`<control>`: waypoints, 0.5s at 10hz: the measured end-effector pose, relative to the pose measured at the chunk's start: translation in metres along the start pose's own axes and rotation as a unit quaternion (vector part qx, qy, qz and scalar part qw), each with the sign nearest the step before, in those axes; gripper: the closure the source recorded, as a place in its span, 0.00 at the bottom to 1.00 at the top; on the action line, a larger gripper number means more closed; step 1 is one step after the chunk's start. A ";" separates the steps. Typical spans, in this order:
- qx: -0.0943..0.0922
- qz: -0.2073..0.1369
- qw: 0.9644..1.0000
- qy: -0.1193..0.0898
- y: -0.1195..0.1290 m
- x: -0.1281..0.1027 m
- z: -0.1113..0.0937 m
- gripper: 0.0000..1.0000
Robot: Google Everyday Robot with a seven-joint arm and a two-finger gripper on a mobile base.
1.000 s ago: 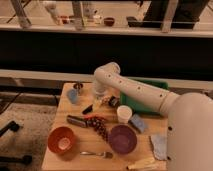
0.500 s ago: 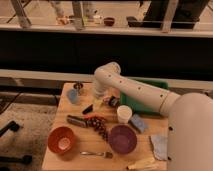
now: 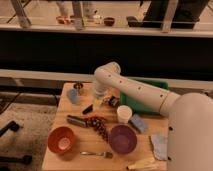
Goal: Place brush in metal cup
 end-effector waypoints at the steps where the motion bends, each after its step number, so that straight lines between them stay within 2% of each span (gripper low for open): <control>1: 0.000 0.000 1.000 0.000 0.000 0.000 0.001 0.20; 2: 0.000 0.000 1.000 0.000 0.000 0.000 0.001 0.20; 5: 0.002 0.010 1.000 0.023 0.000 0.018 0.004 0.20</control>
